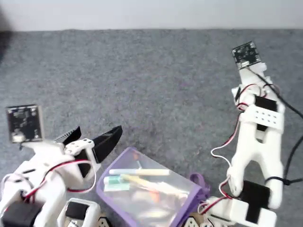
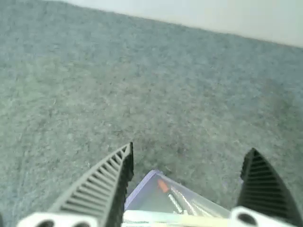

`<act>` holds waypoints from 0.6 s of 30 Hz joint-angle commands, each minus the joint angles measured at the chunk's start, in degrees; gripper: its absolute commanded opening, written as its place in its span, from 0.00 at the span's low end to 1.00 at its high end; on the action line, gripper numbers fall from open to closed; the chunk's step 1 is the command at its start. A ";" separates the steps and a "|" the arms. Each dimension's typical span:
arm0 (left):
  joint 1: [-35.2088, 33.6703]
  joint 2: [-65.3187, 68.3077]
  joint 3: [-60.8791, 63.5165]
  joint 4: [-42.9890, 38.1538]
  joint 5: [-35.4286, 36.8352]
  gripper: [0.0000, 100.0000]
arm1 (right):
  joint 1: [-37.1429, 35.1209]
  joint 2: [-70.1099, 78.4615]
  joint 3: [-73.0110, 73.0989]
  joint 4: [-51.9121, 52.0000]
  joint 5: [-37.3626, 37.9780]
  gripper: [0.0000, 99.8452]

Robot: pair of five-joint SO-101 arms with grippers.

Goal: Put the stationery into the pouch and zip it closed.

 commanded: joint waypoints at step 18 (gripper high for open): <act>-17.93 -0.09 10.86 0.26 0.26 0.35 | 7.69 -17.80 -1.14 36.79 -21.54 0.01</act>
